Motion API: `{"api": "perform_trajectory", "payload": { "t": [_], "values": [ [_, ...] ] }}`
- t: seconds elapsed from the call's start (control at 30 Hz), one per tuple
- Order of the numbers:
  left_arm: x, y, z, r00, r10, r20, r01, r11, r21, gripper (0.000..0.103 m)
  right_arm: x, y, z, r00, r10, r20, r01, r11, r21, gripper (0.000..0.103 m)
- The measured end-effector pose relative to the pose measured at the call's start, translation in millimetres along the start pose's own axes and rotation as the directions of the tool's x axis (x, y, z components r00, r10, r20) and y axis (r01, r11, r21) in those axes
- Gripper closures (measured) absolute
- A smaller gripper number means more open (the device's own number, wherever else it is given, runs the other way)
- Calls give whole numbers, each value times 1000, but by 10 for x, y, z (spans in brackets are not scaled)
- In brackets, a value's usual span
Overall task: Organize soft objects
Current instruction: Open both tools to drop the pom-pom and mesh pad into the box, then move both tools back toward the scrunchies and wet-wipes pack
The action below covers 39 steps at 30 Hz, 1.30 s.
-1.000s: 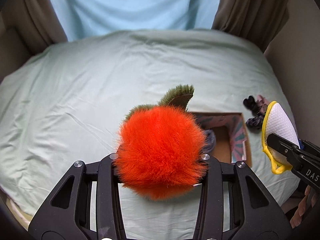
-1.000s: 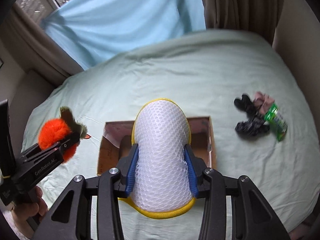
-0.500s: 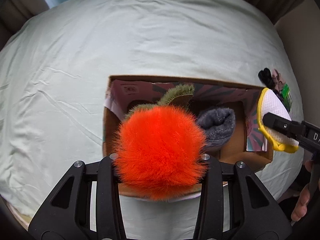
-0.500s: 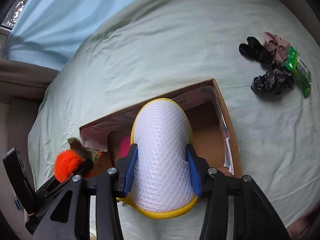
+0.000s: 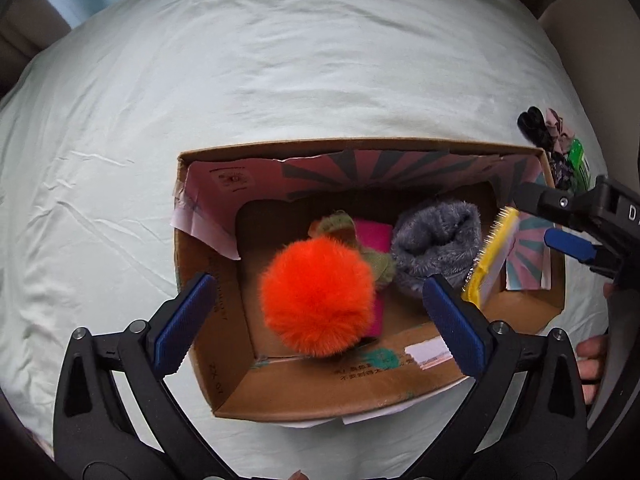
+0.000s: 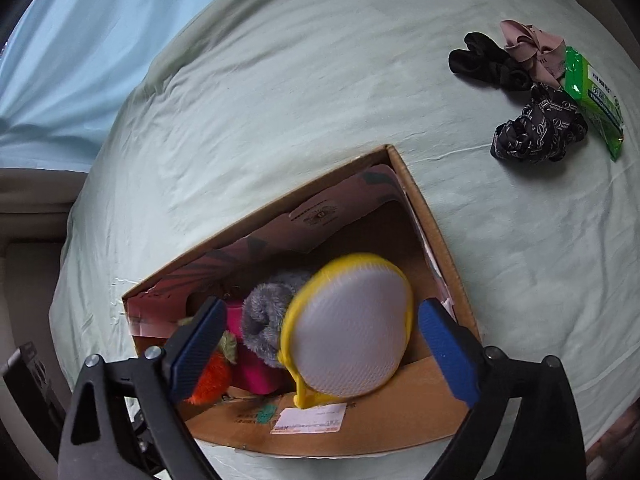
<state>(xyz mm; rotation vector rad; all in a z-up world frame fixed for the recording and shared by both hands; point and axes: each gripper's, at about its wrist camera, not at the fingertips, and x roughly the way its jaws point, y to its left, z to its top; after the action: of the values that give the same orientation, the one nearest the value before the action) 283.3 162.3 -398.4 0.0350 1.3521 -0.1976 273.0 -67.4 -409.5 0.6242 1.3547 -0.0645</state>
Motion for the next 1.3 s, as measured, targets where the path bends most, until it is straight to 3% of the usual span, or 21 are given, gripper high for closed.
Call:
{"api": "perform_trajectory", "payload": {
  "t": [0.5, 0.83, 1.03, 1.17, 1.3],
  "values": [
    [-328, 77, -171, 999, 13, 33, -12, 999, -31, 0, -317, 152, -168, 998, 22, 56, -16, 995, -103, 8],
    [-965, 119, -496, 990, 38, 134, -29, 998, -63, 0, -985, 270, -535, 987, 19, 162, 21, 971, -238, 8],
    [-1495, 86, -785, 975, 66, 211, -48, 995, -93, 0, -1579, 317, -865, 973, -23, 230, 103, 934, -341, 8],
    [-1848, 44, -975, 961, 73, 268, -43, 993, -114, 0, -2025, 327, -1137, 945, -30, 325, 166, 901, -400, 8],
    [-2199, -50, -1150, 941, 90, 325, -57, 992, -110, 0, -2467, 276, -1381, 903, -16, 430, 219, 877, -428, 7]
  ]
}}
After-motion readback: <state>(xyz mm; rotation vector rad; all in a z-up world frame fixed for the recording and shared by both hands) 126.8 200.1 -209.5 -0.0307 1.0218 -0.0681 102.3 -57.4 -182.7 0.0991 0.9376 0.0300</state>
